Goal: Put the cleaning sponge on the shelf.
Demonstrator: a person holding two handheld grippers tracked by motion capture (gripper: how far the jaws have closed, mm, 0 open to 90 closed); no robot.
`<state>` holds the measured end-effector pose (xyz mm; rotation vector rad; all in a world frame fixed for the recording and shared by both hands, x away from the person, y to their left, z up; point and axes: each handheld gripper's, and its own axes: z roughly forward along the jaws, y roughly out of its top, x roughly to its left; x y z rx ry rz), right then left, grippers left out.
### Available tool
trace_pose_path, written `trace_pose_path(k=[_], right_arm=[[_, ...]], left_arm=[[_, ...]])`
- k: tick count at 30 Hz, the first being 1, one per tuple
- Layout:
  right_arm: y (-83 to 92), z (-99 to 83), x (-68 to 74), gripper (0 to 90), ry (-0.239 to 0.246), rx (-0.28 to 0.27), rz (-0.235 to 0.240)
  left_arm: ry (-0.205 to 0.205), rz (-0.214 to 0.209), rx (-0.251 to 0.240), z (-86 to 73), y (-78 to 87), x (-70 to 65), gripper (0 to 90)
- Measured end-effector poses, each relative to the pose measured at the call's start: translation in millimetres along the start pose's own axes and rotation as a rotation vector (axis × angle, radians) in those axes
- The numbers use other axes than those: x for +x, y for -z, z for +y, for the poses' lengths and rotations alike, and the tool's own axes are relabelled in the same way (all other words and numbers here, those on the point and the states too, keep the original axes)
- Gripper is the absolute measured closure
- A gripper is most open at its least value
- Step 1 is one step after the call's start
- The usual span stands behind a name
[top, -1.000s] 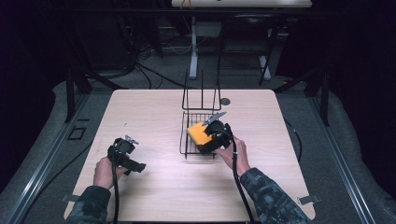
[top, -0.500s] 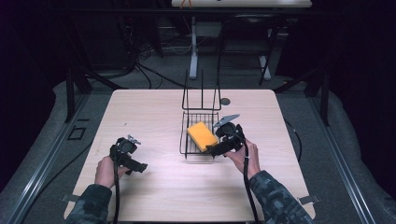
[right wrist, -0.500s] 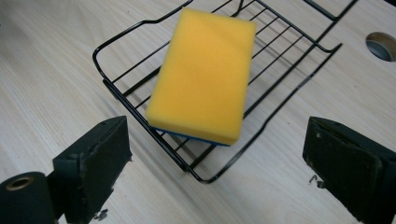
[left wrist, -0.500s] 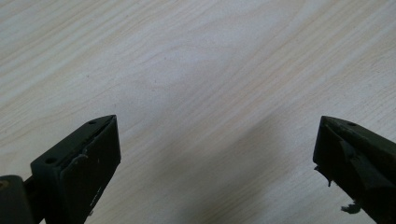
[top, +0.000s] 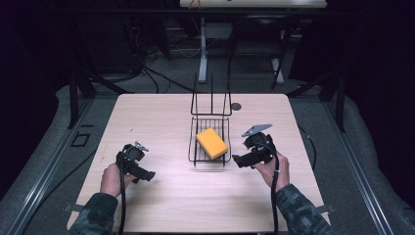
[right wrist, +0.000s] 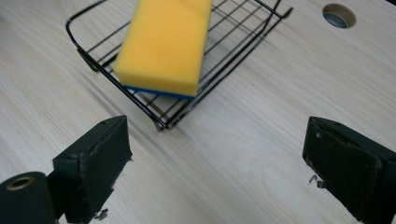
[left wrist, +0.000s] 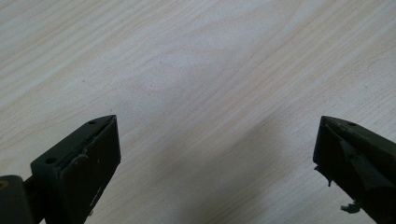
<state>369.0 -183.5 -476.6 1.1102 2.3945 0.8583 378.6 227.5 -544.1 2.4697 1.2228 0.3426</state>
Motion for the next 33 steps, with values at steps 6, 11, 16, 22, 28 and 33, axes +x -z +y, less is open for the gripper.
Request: trace_pose_path(k=[6,11,16,22,28,33], right_arm=[[7.2,-16.6,-9.7,7.1,-0.028,0.019,-0.021],[10.9,-26.1,-15.8,7.4,-0.050,0.034,-0.034],[11.6,-37.5,-22.3,8.1,-0.072,0.063,-0.041],[10.2,-54.7,-33.0,9.1,-0.112,0.100,-0.051],[2.6,-71.7,-43.2,9.5,-0.143,0.146,-0.059],[-6.0,-78.2,-51.6,9.7,-0.167,0.183,-0.048]], left_arm=[[0.003,-0.002,0.003,-0.2,-0.1,0.3,1.0],[0.004,-0.003,0.003,-0.3,-0.3,0.4,1.0],[0.003,-0.006,0.005,0.3,-1.2,-0.3,1.0],[-0.001,-0.005,0.007,0.8,-2.0,-0.6,1.0],[-0.004,-0.004,0.008,1.4,-2.6,-1.2,1.0],[-0.003,-0.004,0.010,1.4,-3.2,-0.6,1.0]])
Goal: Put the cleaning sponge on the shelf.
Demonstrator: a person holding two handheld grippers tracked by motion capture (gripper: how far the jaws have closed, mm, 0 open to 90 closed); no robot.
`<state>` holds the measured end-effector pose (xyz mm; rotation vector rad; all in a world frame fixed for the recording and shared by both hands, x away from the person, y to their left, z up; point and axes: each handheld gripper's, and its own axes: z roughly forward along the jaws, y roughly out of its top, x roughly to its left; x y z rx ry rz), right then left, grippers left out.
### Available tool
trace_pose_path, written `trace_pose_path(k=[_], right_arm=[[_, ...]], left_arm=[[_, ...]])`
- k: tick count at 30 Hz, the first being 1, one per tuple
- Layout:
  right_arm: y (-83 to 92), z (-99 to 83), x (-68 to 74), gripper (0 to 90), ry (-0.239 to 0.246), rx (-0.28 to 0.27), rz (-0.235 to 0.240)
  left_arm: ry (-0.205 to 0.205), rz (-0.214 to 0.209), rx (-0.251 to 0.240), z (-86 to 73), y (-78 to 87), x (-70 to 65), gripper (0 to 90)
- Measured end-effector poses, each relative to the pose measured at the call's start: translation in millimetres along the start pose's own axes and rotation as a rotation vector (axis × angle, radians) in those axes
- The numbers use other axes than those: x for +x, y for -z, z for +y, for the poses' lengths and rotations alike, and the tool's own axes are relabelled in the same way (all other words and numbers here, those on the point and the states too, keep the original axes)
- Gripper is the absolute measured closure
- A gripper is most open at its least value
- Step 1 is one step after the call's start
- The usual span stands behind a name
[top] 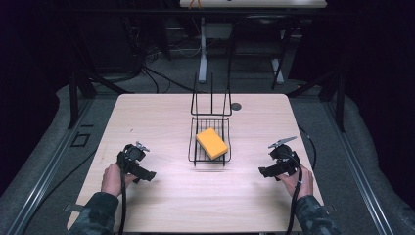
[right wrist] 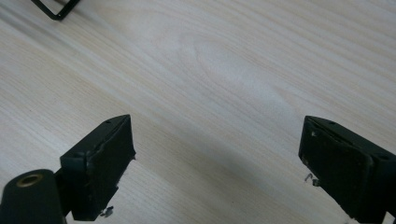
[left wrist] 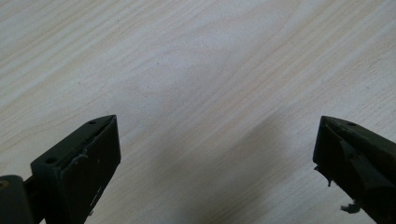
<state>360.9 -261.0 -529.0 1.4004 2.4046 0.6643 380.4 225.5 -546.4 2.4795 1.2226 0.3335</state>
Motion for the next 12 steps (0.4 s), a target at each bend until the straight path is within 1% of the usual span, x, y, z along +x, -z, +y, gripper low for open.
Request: trace_pose_path(k=[3,5,12], right_arm=[[-4.8,-1.4,-0.8,9.8,0.003,0.013,-0.002],[-5.1,-1.4,-0.7,9.8,0.004,0.015,-0.001],[-4.8,-0.7,-1.5,10.0,0.010,0.022,-0.006]], left_arm=[[-0.002,-0.003,0.001,0.4,-0.3,-0.8,1.0],[-0.008,-0.002,0.004,0.8,-0.2,-1.2,1.0],[-0.007,-0.006,0.004,0.7,-0.5,-1.1,1.1]])
